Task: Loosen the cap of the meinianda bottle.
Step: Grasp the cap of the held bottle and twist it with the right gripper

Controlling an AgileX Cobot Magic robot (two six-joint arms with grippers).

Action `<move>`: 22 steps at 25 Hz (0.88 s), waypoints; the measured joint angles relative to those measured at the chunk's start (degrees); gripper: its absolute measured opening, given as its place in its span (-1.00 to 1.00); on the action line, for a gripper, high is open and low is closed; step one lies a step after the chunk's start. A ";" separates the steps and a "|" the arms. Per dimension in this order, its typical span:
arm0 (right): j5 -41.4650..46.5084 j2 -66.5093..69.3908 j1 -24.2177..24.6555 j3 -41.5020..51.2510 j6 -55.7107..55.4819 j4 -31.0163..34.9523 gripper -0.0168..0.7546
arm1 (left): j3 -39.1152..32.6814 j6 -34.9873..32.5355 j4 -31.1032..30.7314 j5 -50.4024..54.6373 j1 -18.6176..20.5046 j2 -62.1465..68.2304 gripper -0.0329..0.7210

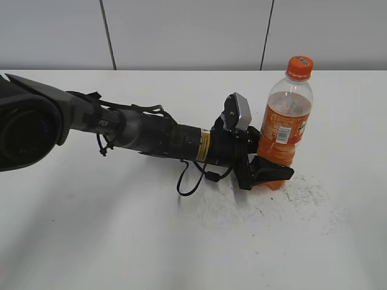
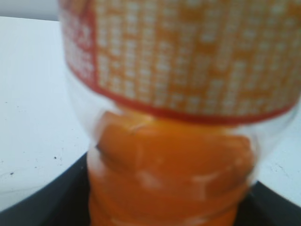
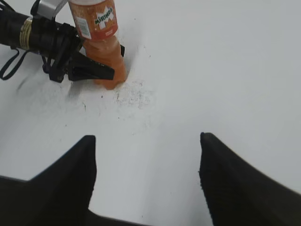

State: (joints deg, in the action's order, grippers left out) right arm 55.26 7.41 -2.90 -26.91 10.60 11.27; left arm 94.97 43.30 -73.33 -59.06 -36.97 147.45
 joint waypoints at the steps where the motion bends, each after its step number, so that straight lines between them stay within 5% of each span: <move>1: -2.26 2.64 0.00 -0.14 -0.14 0.81 0.36 | 0.00 0.00 -0.01 -0.05 0.00 0.00 0.48; 7: -12.21 19.39 0.00 -4.93 0.99 12.76 0.36 | 0.00 -0.02 -0.07 -0.12 0.00 0.00 0.48; 12: -12.28 32.45 0.00 -14.97 5.68 21.41 0.36 | 0.00 -0.14 -0.12 -0.12 0.00 0.00 0.48; 17: -2.52 51.98 0.00 -30.79 11.62 29.09 0.36 | 0.00 -0.19 -0.14 -0.29 0.00 0.00 0.48; 22: 6.39 64.47 -2.25 -45.69 6.96 25.32 0.36 | 0.00 -0.19 -0.14 -0.29 0.00 0.00 0.48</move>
State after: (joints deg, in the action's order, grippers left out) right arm 61.65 71.87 -5.15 -72.60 17.56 36.58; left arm 94.97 43.11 -73.47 -59.35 -36.97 147.45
